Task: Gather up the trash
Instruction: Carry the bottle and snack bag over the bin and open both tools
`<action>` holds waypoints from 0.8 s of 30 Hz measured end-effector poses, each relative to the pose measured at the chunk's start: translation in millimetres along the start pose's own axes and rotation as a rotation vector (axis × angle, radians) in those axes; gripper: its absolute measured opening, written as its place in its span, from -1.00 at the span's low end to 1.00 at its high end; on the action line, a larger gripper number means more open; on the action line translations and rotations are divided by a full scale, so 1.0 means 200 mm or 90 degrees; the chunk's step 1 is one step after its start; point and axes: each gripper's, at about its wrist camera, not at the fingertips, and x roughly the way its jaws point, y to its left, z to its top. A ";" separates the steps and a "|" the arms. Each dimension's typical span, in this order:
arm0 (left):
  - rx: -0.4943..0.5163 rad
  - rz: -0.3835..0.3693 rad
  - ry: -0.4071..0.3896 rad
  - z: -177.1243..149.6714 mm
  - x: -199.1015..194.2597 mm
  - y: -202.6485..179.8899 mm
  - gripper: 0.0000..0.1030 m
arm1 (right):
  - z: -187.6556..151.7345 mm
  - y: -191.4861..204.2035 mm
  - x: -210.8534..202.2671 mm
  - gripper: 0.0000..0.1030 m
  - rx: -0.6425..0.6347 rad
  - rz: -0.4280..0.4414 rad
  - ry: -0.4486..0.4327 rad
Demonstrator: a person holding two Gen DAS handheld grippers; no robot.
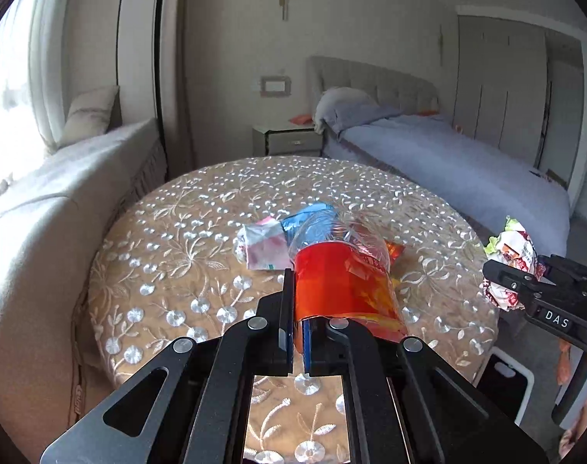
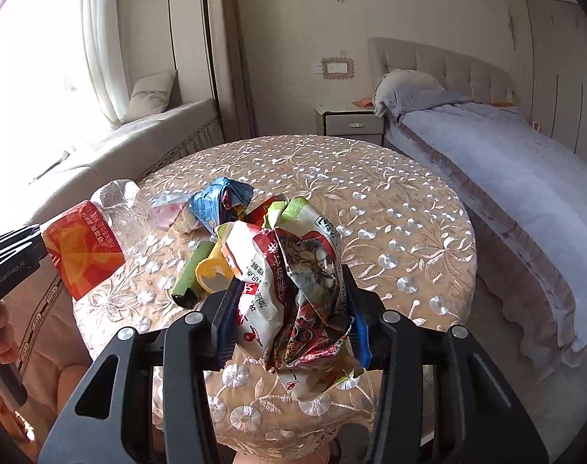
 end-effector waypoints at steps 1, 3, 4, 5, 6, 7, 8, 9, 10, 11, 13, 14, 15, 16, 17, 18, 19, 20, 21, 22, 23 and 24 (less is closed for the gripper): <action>0.007 -0.007 -0.004 0.01 -0.02 -0.03 -0.96 | 0.00 0.00 -0.02 -0.07 -0.004 -0.004 -0.005; 0.021 -0.025 -0.008 0.01 -0.04 -0.10 -0.96 | -0.02 -0.02 -0.08 -0.07 -0.010 -0.014 -0.016; 0.027 -0.033 -0.008 0.01 -0.04 -0.13 -0.96 | -0.03 -0.03 -0.12 -0.07 -0.013 -0.019 -0.022; 0.035 -0.042 -0.009 0.01 -0.05 -0.17 -0.96 | -0.03 -0.04 -0.14 -0.07 -0.016 -0.025 -0.026; 0.043 -0.052 -0.010 0.01 -0.05 -0.20 -0.96 | -0.04 -0.05 -0.17 -0.07 -0.018 -0.031 -0.031; 0.050 -0.064 -0.009 0.00 -0.06 -0.24 -0.96 | -0.05 -0.06 -0.21 -0.07 -0.020 -0.036 -0.036; 0.058 -0.074 -0.009 0.00 -0.06 -0.28 -0.96 | -0.05 -0.07 -0.24 -0.07 -0.021 -0.041 -0.040; 0.068 -0.084 -0.009 -0.01 -0.06 -0.32 -0.96 | -0.07 -0.09 -0.27 -0.07 -0.024 -0.047 -0.044; 0.078 -0.094 -0.008 -0.01 -0.06 -0.36 -0.96 | -0.08 -0.10 -0.30 -0.07 -0.027 -0.056 -0.048; 0.088 -0.105 -0.006 -0.02 -0.06 -0.40 -0.96 | -0.09 -0.11 -0.33 -0.07 -0.031 -0.065 -0.050; 0.107 -0.128 0.000 -0.03 -0.06 -0.49 -0.96 | -0.12 -0.14 -0.37 -0.07 -0.037 -0.081 -0.054; 0.118 -0.139 0.003 -0.04 -0.05 -0.53 -0.96 | -0.13 -0.16 -0.40 -0.07 -0.039 -0.090 -0.053; 0.128 -0.151 0.007 -0.05 -0.04 -0.57 -0.96 | -0.15 -0.18 -0.41 -0.07 -0.040 -0.098 -0.051; 0.140 -0.162 0.011 -0.06 -0.04 -0.62 -0.96 | -0.17 -0.20 -0.43 -0.07 -0.040 -0.105 -0.049; 0.153 -0.172 0.016 -0.07 -0.03 -0.66 -0.96 | -0.20 -0.23 -0.45 -0.07 -0.038 -0.112 -0.045; 0.165 -0.182 0.021 -0.09 -0.02 -0.71 -0.96 | -0.22 -0.26 -0.47 -0.07 -0.035 -0.119 -0.040; 0.177 -0.192 0.026 -0.10 -0.01 -0.75 -0.96 | -0.24 -0.28 -0.48 -0.07 -0.032 -0.127 -0.034; 0.190 -0.202 0.032 -0.12 0.00 -0.80 -0.96 | -0.27 -0.32 -0.50 -0.06 -0.027 -0.138 -0.028; 0.202 -0.211 0.038 -0.13 0.01 -0.84 -0.96 | -0.30 -0.35 -0.51 -0.06 -0.024 -0.148 -0.021; 0.216 -0.221 0.044 -0.14 0.02 -0.90 -0.96 | -0.32 -0.37 -0.52 -0.06 -0.020 -0.159 -0.013; 0.230 -0.230 0.051 -0.16 0.03 -0.95 -0.96 | -0.35 -0.40 -0.53 -0.06 -0.017 -0.171 -0.004; 0.246 -0.238 0.057 -0.18 0.05 -1.00 -0.96 | -0.38 -0.43 -0.54 -0.06 -0.015 -0.180 0.005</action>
